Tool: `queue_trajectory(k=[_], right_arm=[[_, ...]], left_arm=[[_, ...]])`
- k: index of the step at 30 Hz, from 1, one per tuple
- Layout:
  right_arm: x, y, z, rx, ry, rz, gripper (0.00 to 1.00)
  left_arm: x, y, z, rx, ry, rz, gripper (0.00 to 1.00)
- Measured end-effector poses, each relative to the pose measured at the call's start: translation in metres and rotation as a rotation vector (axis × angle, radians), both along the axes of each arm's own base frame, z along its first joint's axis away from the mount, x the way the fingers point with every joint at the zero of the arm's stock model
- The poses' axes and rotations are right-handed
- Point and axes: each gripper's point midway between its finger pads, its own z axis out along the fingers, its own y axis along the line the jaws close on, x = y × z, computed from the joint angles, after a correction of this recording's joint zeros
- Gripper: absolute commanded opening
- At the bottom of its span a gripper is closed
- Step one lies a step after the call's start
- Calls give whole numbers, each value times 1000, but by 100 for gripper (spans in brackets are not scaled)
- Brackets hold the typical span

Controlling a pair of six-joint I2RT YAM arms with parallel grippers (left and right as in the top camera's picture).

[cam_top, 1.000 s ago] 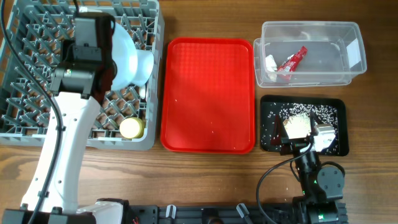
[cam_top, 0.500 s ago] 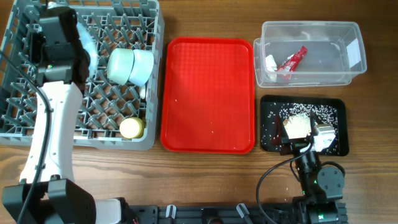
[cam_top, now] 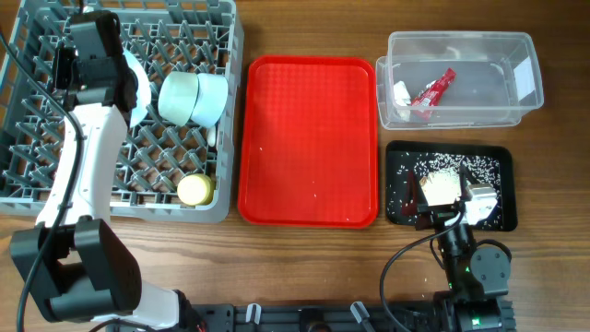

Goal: Sort waste into correct bins and load items into the dishwasher rack
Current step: 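Lift the plate and stand it in the rack's upper left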

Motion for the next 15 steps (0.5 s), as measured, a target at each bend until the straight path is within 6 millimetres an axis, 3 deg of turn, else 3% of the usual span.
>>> queue_trajectory(k=[2, 4, 7, 8, 10, 12, 13, 14, 15], right_arm=[[0, 0, 0, 0, 0, 0, 100], [0, 0, 0, 0, 0, 0, 100], [0, 0, 0, 0, 0, 0, 100], [0, 0, 0, 0, 0, 0, 100], [0, 0, 0, 0, 0, 0, 100], [0, 0, 0, 0, 0, 0, 100], [0, 0, 0, 0, 0, 0, 100], [0, 0, 0, 0, 0, 0, 100], [0, 0, 0, 0, 0, 0, 100]], left_arm=[[4, -6, 3, 3, -16, -12, 50], [11, -15, 8, 7, -45, -35, 52], [19, -47, 20, 7, -85, -103, 59], [20, -66, 33, 6, -113, -142, 59], [11, -91, 68, 8, -195, -194, 57], [-1, -100, 95, 0, -268, -203, 37], [-14, -99, 109, -17, -305, -187, 25], [-26, -93, 116, -47, -337, -152, 22], [-41, -84, 111, -84, -324, -106, 26]])
